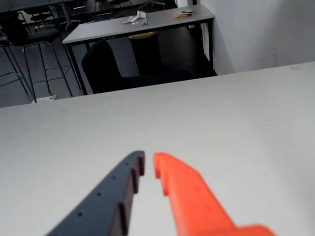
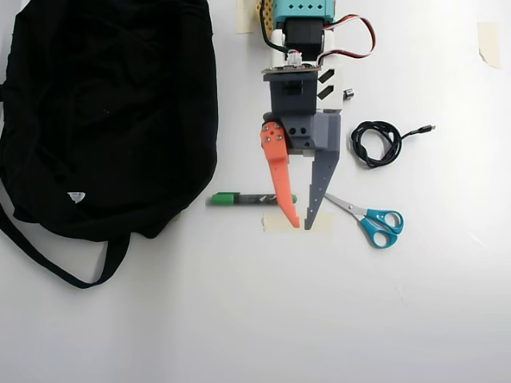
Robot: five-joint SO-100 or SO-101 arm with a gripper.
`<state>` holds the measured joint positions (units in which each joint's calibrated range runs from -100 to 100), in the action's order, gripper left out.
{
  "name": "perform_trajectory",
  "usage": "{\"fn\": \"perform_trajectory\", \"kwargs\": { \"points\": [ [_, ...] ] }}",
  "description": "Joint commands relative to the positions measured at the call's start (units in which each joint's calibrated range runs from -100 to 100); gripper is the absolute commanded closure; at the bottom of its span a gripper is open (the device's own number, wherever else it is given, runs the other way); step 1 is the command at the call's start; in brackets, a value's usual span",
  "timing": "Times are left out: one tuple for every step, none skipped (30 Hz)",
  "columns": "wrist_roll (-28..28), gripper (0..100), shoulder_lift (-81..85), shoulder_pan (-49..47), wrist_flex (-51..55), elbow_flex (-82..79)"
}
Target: Put the green marker into the black bag
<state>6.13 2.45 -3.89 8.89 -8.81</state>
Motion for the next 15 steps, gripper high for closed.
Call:
{"fn": "perform_trajectory", "kwargs": {
  "points": [
    [-0.4, 98, 0.5, 0.3, -0.9, 2.0],
    [-0.4, 98, 0.5, 0.4, -0.6, 1.9],
    [-0.4, 98, 0.5, 0.4, -0.1, 1.8],
    [-0.4, 98, 0.5, 0.4, -0.1, 1.6],
    [-0.4, 98, 0.5, 0.4, -0.1, 1.1],
    [-0.4, 98, 0.6, 0.4, -0.1, 0.6],
    [-0.4, 98, 0.6, 0.4, -0.1, 0.2],
    [-0.4, 98, 0.6, 0.4, -0.1, -0.2],
    [-0.4, 98, 0.9, 0.4, 0.2, -0.8],
    [-0.4, 98, 1.1, 0.3, 0.7, -1.0],
    [-0.4, 98, 1.4, 0.2, 1.6, -1.0],
    [-0.4, 98, 1.5, 0.2, 2.7, -1.0],
    [-0.4, 98, 1.7, 0.0, 3.7, -1.0],
    [-0.4, 98, 1.8, -0.1, 5.3, -0.8],
    [-0.4, 98, 1.8, -0.1, 6.1, -0.7]
  ]
}}
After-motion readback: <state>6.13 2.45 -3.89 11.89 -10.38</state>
